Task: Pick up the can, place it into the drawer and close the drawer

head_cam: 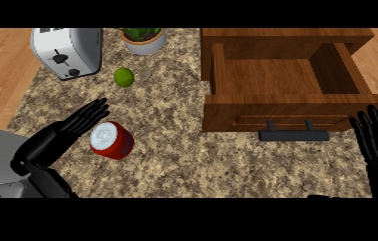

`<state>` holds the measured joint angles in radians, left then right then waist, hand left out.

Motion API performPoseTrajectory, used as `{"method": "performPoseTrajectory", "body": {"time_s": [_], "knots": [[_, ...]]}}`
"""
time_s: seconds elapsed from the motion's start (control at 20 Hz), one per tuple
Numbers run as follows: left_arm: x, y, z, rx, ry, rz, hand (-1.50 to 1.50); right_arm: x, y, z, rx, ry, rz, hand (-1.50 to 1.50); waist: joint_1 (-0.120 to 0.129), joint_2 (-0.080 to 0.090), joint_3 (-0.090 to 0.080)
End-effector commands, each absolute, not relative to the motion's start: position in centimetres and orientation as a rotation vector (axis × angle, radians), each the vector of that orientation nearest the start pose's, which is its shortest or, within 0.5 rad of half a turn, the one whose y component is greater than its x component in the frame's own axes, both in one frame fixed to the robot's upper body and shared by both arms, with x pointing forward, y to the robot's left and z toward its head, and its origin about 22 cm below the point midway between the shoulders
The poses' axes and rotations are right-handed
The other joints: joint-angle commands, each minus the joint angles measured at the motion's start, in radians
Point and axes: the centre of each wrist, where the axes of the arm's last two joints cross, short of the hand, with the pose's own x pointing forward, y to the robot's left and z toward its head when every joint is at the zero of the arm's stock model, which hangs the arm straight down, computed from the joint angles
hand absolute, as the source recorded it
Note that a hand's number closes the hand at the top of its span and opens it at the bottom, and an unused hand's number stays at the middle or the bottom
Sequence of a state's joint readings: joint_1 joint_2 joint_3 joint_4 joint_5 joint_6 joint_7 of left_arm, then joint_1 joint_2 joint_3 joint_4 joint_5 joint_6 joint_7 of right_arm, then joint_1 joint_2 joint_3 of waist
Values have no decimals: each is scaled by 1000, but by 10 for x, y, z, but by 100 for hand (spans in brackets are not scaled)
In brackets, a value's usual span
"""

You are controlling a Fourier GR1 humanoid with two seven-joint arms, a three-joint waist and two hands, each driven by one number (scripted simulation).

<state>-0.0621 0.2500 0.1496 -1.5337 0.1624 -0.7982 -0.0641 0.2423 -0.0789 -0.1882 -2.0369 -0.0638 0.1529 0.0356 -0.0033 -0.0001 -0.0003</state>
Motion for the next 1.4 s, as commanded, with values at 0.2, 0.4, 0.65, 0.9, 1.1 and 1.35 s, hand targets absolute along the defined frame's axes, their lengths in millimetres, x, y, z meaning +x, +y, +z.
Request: {"method": "performPoseTrajectory", "body": {"time_s": [0.2,0.4,0.65,0.9,1.1,1.35], "knots": [[280,327,17,-428,-1566,-582,-150,160,-291,89,-180,-1778,13,-150,-2,0,0],[262,339,-5,-405,-1577,-579,-150,157,-293,69,-183,-1785,7,-150,0,-1,0],[267,345,-39,-422,-1556,-607,-150,166,-304,75,-158,-1797,17,-150,-3,1,0],[287,353,-38,-431,-1544,-586,-150,178,-293,67,-180,-1787,22,-150,-2,1,0],[276,378,-60,-388,-1526,-564,-150,170,-305,83,-191,-1799,22,-150,-10,3,-1],[283,363,-72,-399,-1528,-561,-150,167,-309,82,-177,-1799,28,-150,-9,3,-1]]}}
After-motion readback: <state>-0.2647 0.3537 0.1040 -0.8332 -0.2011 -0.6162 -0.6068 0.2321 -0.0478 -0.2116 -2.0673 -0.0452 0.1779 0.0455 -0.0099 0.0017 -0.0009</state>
